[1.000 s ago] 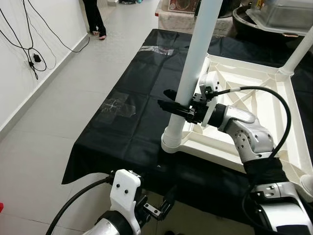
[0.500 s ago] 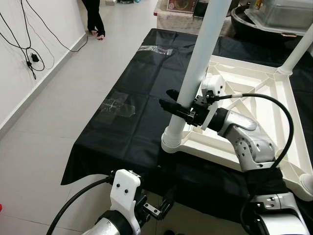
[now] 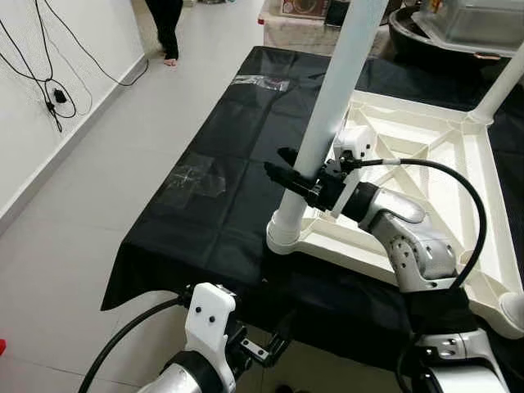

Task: Building children table

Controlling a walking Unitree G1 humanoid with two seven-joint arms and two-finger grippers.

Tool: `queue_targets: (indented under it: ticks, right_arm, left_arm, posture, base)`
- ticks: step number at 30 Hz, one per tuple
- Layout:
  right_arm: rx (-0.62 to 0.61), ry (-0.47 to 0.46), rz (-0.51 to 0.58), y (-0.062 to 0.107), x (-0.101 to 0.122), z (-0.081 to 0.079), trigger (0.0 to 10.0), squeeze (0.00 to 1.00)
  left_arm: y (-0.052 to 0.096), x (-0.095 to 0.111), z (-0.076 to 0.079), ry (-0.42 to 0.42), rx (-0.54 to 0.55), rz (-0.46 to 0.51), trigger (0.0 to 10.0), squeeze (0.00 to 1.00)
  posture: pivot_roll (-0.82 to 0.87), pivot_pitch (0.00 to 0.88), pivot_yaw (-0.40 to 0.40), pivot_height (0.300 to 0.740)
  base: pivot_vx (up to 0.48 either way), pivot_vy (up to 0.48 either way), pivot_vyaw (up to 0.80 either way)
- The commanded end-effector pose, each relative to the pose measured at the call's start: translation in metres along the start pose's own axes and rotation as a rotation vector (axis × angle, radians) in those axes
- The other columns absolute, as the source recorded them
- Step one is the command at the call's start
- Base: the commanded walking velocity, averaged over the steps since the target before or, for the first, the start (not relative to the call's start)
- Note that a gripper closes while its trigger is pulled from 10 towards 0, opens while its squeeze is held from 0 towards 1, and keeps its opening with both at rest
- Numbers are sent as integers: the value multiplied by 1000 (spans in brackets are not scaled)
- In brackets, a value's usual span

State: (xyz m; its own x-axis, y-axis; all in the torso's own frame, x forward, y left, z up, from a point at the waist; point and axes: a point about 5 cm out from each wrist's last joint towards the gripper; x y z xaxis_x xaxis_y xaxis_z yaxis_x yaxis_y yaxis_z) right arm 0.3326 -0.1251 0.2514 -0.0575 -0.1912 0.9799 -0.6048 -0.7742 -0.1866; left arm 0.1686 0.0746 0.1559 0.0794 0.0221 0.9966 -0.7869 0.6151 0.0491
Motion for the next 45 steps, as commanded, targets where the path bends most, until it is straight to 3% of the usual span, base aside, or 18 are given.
queue_targets:
  ticks: [1,14,16,26,29,31,33,35,45]
  right_arm:
    - [-42,2,-29,1,-9,-1,10000,0]
    - [-135,47,-31,6,-9,-3,10000,0]
    - [-221,81,-23,8,-5,1,10000,0]
    - [-324,107,-47,13,-6,9,10000,0]
    - [-417,106,-47,17,-8,14,10000,0]
    - [-545,101,-26,22,-8,21,10000,0]
    - [-545,101,-26,22,-8,21,10000,0]
    - [-671,110,5,28,-6,29,10000,0]
    - [-810,131,67,32,3,39,10000,0]
  left_arm:
    - [1,-5,-1,5,-1,-18,10000,0]
    - [0,-5,-2,2,0,-17,10000,0]
    - [0,-6,-2,1,-1,-17,10000,0]
    - [-1,-6,-3,0,-3,-17,10000,0]
    - [-1,-6,-3,-1,-3,-18,10000,0]
    - [-1,-6,-3,-2,-3,-18,10000,0]
    - [-1,-6,-3,-2,-3,-18,10000,0]
    - [0,-7,-2,-1,-5,-18,10000,0]
    - [1,-7,-2,2,-5,-18,10000,0]
  posture:
    - [102,195,-65,740]
    - [98,194,-62,740]
    - [97,189,-61,740]
    - [96,181,-61,740]
    - [96,181,-61,740]
    - [96,181,-61,740]
    - [96,181,-61,740]
    - [100,177,-63,740]
    - [102,179,-63,740]
  base:
    - [0,0,0]
    - [0,0,0]
    - [0,0,0]
    - [0,0,0]
    - [0,0,0]
    - [0,0,0]
    - [0,0,0]
    - [0,0,0]
    - [0,0,0]
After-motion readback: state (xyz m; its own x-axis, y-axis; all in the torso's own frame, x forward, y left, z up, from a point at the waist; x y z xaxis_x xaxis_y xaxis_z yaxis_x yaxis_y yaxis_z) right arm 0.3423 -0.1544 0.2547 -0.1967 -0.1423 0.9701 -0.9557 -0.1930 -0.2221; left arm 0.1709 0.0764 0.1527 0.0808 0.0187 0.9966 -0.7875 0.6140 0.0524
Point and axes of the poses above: a point about 5 cm out from each wrist's last joint towards the gripper, its own y axis pointing back from the gripper into the wrist, its own x axis along the axis of the wrist's last joint, z = x × y, and after that the axes turned 10 degrees about -y, right-handed
